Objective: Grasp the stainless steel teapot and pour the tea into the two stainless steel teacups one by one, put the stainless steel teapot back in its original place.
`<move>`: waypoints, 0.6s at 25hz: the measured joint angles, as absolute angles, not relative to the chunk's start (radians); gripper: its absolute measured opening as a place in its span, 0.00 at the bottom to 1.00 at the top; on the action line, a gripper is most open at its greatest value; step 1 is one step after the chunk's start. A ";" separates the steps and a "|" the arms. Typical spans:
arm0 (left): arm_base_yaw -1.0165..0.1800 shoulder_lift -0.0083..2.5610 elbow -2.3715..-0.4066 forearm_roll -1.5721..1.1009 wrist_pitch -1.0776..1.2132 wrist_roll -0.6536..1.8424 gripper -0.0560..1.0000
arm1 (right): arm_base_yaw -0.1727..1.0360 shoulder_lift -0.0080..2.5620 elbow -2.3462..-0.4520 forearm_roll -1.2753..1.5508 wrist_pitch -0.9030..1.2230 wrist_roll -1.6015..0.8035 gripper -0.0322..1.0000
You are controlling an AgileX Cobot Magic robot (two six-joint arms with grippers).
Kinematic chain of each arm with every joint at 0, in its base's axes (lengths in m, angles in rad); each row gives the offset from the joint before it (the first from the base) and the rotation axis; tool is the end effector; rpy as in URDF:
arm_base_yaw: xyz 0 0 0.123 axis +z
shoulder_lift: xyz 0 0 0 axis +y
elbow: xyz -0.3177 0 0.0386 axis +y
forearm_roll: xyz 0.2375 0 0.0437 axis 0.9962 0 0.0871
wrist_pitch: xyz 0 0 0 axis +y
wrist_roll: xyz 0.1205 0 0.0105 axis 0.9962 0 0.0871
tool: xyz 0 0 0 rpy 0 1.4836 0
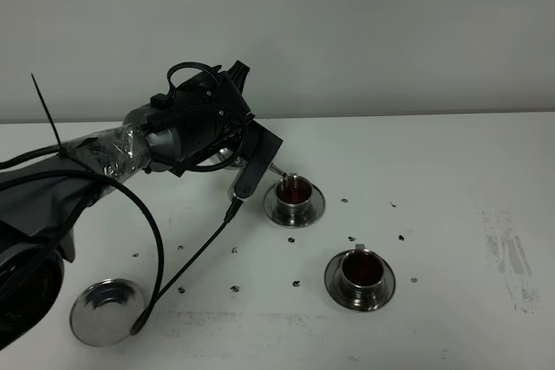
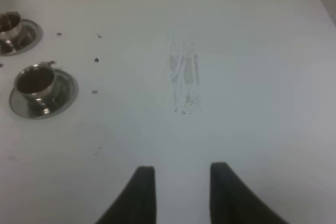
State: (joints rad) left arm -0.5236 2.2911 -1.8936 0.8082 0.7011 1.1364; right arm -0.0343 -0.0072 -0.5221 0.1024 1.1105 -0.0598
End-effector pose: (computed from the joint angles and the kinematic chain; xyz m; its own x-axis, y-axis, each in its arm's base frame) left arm 0.5011 -0.2241 0.2051 0.3204 0.8071 0.4959 0.5844 -0.5804 0.5671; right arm -0.0285 0.0121 0.2600 -0.4713 0.0020 -0.8820 -0.0532 0.9981 0.0307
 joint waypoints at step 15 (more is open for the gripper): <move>-0.524 2.291 -1.894 0.836 0.681 1.139 0.25 | -0.034 -0.007 -0.522 0.102 1.111 -0.060 0.26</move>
State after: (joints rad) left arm -0.5236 2.2911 -1.8936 0.8365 0.6811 1.1392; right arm -0.0343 -0.0072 -0.5221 0.1024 1.1105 -0.0598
